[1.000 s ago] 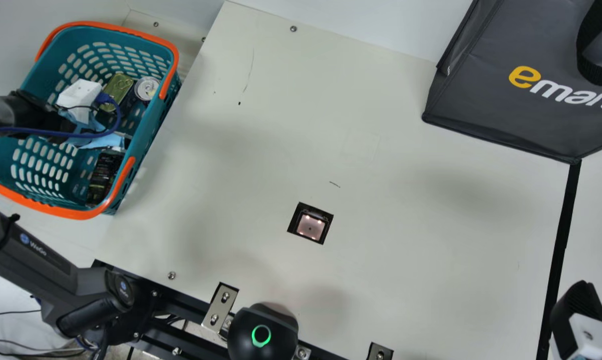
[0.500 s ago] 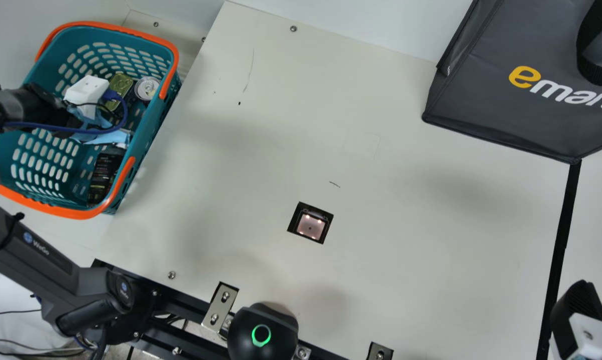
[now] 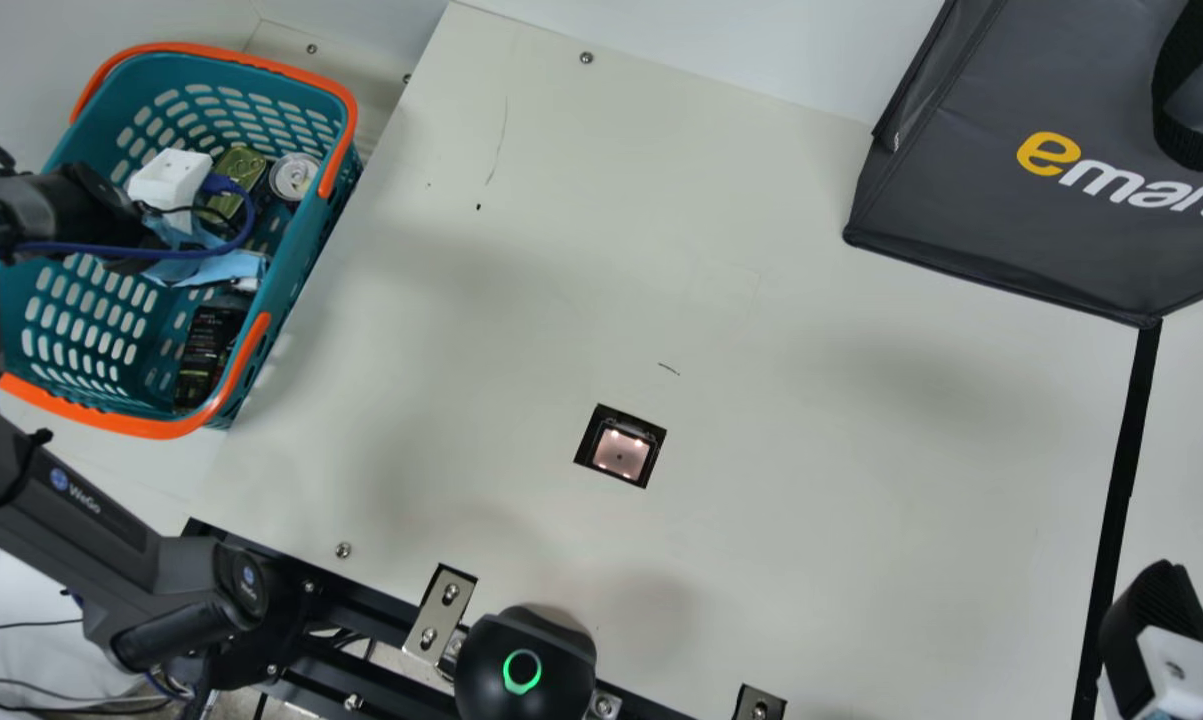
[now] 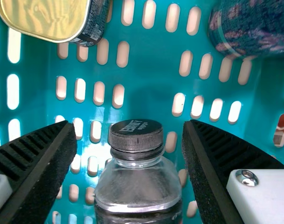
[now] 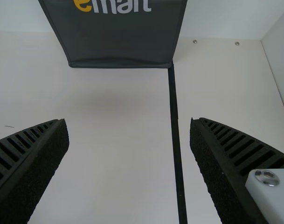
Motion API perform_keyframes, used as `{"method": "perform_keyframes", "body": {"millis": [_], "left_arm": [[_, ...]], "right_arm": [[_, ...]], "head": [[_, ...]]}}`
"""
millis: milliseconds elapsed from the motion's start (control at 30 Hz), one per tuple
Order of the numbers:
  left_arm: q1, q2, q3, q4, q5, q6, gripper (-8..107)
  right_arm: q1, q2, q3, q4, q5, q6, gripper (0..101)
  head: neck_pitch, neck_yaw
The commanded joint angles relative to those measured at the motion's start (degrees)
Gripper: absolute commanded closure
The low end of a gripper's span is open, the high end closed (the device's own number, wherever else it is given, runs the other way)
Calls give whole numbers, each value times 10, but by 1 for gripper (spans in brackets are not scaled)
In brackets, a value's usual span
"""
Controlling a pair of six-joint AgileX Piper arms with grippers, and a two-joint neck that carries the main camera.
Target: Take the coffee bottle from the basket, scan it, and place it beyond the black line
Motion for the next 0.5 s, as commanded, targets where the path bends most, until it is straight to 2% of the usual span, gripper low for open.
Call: {"method": "perform_keyframes", "body": {"millis": [0,467], "left_arm": [[-3,-1,2,4,-1,-19,9],[-12,-8,26,12,-13,-59,9]], "right_arm": [[0,0,0,0,0,0,10],[0,0,0,0,0,0,10]], "head": [[-16,1],[-16,1]]}}
